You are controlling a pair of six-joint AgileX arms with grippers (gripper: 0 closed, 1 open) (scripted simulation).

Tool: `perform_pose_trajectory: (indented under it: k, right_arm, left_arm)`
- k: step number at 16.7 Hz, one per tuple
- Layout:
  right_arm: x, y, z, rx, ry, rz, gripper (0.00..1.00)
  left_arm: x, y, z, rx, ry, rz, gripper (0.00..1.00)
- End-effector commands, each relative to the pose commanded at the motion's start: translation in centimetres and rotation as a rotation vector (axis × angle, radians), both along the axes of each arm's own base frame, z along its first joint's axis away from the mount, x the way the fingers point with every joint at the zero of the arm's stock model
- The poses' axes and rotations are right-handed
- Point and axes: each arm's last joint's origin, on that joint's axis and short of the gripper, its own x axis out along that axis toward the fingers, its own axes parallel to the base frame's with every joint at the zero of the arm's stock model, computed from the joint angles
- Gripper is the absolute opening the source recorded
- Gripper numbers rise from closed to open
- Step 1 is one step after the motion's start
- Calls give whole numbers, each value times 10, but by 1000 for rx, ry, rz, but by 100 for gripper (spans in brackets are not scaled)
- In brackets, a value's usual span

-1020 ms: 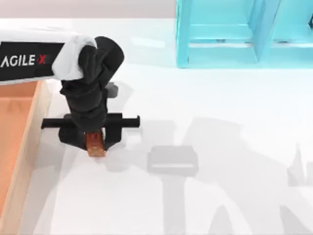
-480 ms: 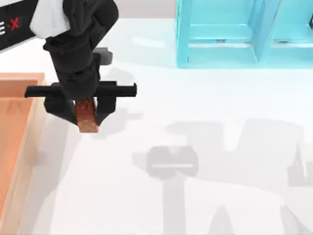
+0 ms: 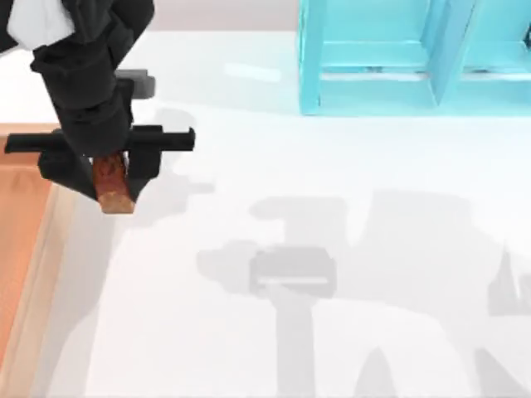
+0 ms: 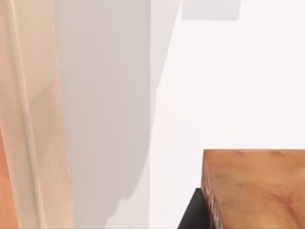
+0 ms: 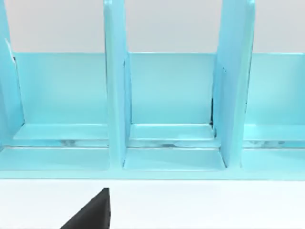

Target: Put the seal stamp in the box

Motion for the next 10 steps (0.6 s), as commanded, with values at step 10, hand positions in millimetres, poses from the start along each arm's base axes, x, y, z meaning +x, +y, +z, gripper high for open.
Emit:
perform_pose_trajectory:
  k: [10]
  right_arm:
    - [0,0,0,0,0,0,100]
  left_arm:
    - [-7,179,28,-2,13,-13,0]
